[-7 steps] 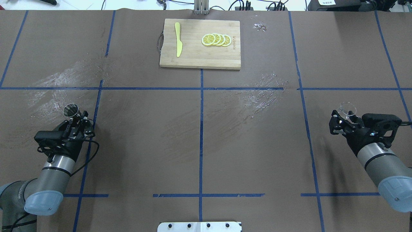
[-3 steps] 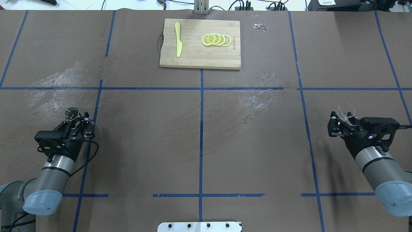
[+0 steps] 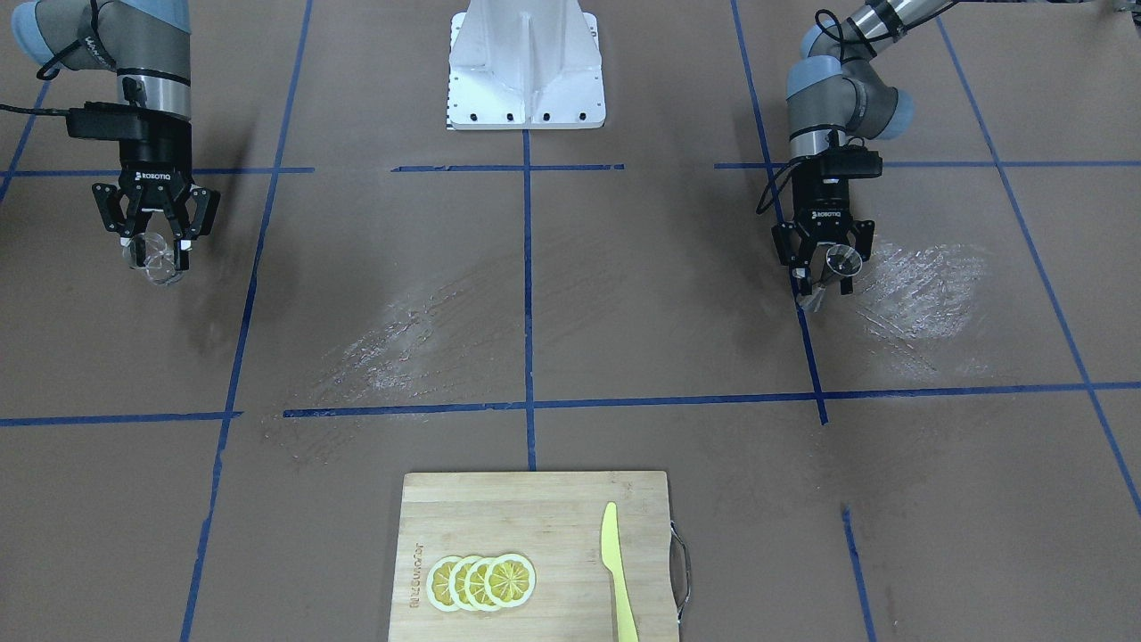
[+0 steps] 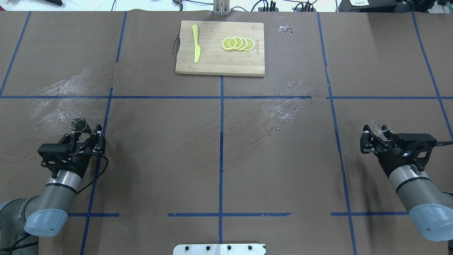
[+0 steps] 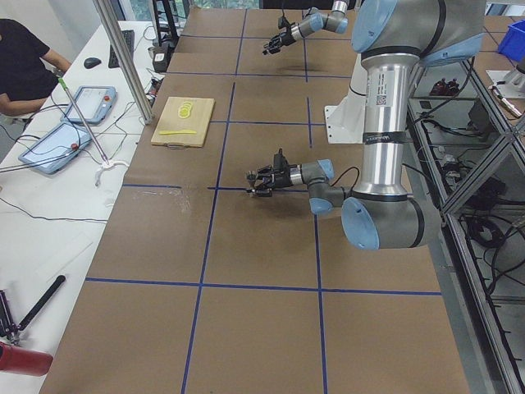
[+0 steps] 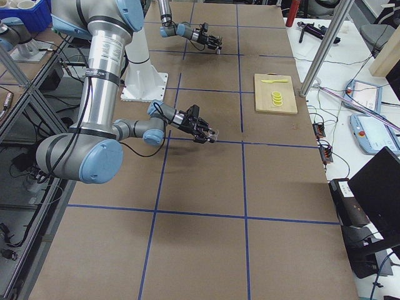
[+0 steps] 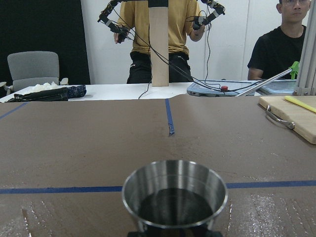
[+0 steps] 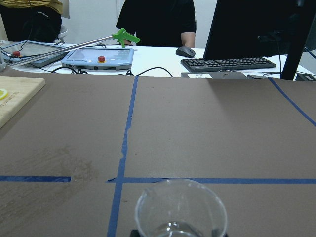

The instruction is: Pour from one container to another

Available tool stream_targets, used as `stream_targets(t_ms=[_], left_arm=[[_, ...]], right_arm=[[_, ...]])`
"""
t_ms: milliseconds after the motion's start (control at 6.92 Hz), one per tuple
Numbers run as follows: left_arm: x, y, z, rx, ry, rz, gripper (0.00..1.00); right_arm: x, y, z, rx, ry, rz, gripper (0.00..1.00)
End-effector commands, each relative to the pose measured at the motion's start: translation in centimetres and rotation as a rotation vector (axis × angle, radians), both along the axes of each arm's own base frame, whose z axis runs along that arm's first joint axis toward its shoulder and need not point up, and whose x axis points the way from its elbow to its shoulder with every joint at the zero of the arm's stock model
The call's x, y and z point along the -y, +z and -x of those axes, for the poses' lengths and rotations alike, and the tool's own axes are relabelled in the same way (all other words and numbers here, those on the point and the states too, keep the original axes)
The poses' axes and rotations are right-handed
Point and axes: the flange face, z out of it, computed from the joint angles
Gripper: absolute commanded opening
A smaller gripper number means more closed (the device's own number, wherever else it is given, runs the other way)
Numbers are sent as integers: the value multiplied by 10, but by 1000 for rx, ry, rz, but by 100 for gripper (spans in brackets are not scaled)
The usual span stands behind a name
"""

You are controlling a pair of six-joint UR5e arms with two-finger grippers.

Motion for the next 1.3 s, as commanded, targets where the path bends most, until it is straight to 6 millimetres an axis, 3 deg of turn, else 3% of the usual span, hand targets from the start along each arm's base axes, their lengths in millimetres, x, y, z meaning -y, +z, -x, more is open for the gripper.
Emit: stream_targets(t_ms=[0, 144, 289, 433, 722, 1011, 1156], left_arm=[[-3, -8, 6, -25, 61, 24, 100], [-9, -18, 24, -5, 122, 27, 100], [-16, -10, 42, 8, 179, 56, 100], [-23, -19, 54, 6, 232, 67, 100], [-27, -20, 59, 18, 288, 83, 100], [-42, -18, 88, 27, 380, 129, 100], [-46, -20, 91, 21, 407, 139, 100]], right_arm=[[-4, 12, 5, -11, 14, -11, 0], [-7, 16, 8, -7, 23, -15, 0], [-8, 16, 11, -8, 23, -19, 0], [-8, 21, 12, -20, 31, -28, 0], [-18, 33, 23, 11, 46, -25, 0], [-24, 28, 36, 21, 34, -37, 0], [-26, 33, 50, 16, 33, -46, 0]])
